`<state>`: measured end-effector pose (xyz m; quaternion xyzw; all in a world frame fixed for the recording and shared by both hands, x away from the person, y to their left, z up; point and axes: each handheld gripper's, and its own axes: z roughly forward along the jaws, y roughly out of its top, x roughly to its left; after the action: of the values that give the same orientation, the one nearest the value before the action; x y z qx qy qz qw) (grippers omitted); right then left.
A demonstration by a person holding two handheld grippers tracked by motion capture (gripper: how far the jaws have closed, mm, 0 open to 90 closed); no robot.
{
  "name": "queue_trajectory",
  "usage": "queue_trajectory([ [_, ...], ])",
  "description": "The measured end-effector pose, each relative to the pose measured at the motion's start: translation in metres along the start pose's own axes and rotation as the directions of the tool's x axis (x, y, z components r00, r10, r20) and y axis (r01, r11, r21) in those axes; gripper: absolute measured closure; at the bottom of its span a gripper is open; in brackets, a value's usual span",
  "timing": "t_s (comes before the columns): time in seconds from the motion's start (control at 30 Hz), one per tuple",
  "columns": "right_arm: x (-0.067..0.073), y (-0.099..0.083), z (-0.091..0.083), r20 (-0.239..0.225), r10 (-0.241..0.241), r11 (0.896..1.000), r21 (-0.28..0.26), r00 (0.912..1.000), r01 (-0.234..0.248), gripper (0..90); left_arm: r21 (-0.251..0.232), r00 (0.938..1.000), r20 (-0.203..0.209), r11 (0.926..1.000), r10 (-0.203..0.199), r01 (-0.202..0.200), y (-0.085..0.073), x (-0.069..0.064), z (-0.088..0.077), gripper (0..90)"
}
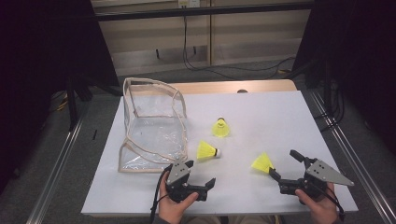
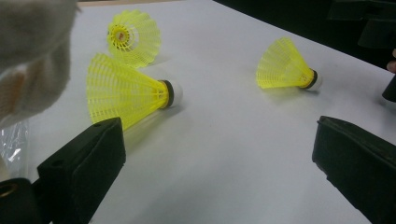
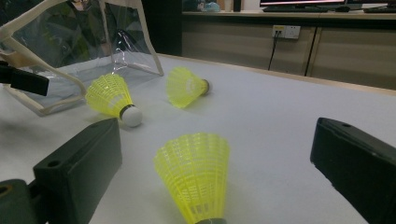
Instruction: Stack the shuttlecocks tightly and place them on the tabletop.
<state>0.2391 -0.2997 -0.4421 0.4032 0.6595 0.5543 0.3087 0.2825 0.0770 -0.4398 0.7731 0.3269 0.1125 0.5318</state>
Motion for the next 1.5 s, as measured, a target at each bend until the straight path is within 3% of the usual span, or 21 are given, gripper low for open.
queue_trajectory([
  [0.63, -0.001, 0.001, 0.0, 0.001, 0.004, 1.0, -0.001, 1.0, -0.004, 1.8, 0.021, 1.0, -0.006, 0.9998, 0.008, -0.007, 0.006, -0.012, 0.026, 3.0],
  [0.83, 0.0, 0.001, 0.001, -0.008, -0.003, 1.0, -0.001, 1.0, 0.003, 1.8, 0.025, 0.9997, -0.024, 0.9997, 0.003, -0.002, 0.007, -0.016, 0.034, 3.1],
  [1.07, 0.0, 0.001, 0.003, -0.015, -0.001, 1.0, -0.001, 0.9999, 0.001, 1.7, 0.029, 0.9964, -0.083, 0.9994, -0.017, 0.019, 0.008, -0.015, 0.037, 3.1],
  [1.5, 0.002, 0.001, 0.004, -0.018, 0.002, 1.0, 0.002, 0.9998, -0.002, 1.7, -0.011, 0.9848, -0.173, 0.9999, -0.014, 0.013, 0.013, -0.016, 0.042, 3.2],
])
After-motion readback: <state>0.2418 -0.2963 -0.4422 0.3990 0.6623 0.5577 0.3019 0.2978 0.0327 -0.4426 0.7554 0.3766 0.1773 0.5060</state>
